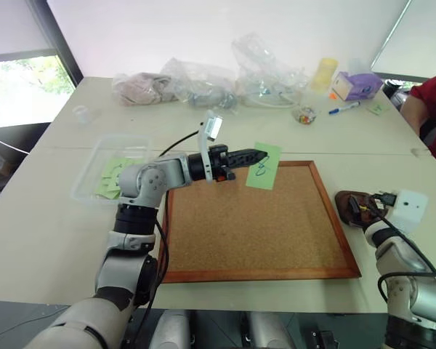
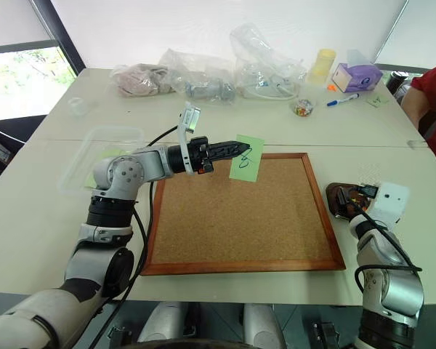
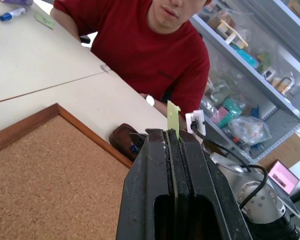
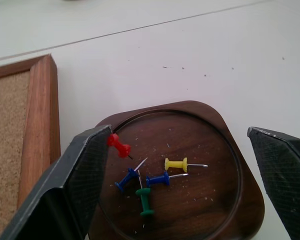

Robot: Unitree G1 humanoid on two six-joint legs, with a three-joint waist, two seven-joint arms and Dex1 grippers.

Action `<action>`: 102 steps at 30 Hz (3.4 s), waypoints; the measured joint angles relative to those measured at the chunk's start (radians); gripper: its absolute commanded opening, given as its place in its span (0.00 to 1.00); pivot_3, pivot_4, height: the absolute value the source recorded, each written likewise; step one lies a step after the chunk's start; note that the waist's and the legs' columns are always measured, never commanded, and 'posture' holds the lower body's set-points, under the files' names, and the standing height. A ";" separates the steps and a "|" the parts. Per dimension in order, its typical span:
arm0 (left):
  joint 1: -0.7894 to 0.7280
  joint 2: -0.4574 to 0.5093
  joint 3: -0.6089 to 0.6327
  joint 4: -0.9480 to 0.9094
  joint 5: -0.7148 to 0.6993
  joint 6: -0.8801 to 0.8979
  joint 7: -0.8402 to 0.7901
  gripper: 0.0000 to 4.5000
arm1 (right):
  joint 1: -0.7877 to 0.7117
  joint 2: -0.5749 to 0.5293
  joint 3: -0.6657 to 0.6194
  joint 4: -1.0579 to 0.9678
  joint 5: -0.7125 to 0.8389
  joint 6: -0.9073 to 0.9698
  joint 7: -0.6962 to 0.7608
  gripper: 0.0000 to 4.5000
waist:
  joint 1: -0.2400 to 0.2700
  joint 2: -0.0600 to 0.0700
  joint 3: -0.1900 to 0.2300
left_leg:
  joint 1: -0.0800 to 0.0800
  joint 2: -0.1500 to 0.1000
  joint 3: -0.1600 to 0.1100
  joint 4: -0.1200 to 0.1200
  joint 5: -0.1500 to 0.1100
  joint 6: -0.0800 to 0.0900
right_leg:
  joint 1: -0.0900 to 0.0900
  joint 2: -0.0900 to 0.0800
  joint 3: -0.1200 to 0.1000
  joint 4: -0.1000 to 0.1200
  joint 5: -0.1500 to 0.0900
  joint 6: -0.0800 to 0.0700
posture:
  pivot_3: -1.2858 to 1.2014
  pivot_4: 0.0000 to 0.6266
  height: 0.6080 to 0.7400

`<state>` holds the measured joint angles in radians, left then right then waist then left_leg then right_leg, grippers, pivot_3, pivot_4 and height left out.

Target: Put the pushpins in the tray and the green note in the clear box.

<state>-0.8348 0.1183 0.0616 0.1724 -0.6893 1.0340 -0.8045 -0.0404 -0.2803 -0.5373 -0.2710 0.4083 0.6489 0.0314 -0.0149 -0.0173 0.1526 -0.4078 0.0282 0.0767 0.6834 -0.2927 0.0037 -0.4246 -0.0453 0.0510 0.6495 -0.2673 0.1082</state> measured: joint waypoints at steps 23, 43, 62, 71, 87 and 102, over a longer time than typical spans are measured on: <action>-0.035 0.113 0.031 0.018 0.001 -0.046 -0.003 0.00 | -0.016 0.072 -0.178 -0.096 0.458 0.054 -0.052 0.99 | 0.000 0.001 0.000 | 0.000 0.001 0.000 0.000 0.000 0.000 | 0.000 0.000 0.000 0.000 0.000 0.000 | 0.52 0.24 0.98; -0.024 0.105 0.021 0.020 0.002 -0.063 -0.002 0.00 | 0.129 -0.089 0.082 -0.062 0.114 -0.035 0.007 0.99 | 0.002 0.001 0.000 | 0.000 0.001 0.000 0.000 0.000 0.000 | 0.000 0.000 0.000 -0.001 0.000 0.000 | 0.52 0.24 0.98; -0.024 0.100 0.021 0.020 0.002 -0.071 -0.002 0.00 | 0.104 -0.094 0.067 -0.028 -0.005 -0.065 -0.017 0.99 | 0.001 0.001 0.000 | 0.000 0.000 0.000 0.000 0.000 0.000 | 0.000 0.000 0.000 -0.001 0.000 0.000 | 0.52 0.24 0.98; -0.026 0.251 -0.002 0.001 0.048 -0.145 -0.048 0.00 | 0.081 -0.150 0.064 -0.188 0.044 -0.111 0.104 0.99 | -0.010 0.003 0.002 | 0.000 0.001 0.000 -0.001 0.000 0.000 | -0.001 0.001 0.001 0.000 0.000 0.000 | 0.52 0.24 0.98; 0.160 0.836 -0.007 0.085 0.299 -0.169 -0.115 0.00 | -0.092 -0.234 0.466 -0.360 0.317 0.075 0.374 0.99 | 0.015 -0.010 0.007 | -0.001 0.002 0.002 0.001 -0.001 0.001 | -0.001 -0.002 -0.001 -0.002 -0.002 -0.004 | 0.52 0.24 0.98; 0.138 0.793 -0.008 0.143 0.336 -0.183 -0.059 1.00 | -0.057 -0.201 0.519 -0.334 0.236 0.028 0.373 1.00 | 0.003 -0.013 0.009 | -0.001 0.003 0.002 0.000 -0.001 0.001 | -0.002 -0.001 -0.002 0.000 0.000 0.000 | 0.52 0.24 0.98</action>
<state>-0.6963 0.9113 0.0533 0.3153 -0.3531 0.8509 -0.8634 -0.0971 -0.4818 -0.0180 -0.6050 0.6447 0.6773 0.4045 -0.0120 -0.0301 0.1611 -0.4093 0.0308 0.0784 0.6837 -0.2936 0.0052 -0.4265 -0.0466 0.0491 0.6491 -0.2674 0.1077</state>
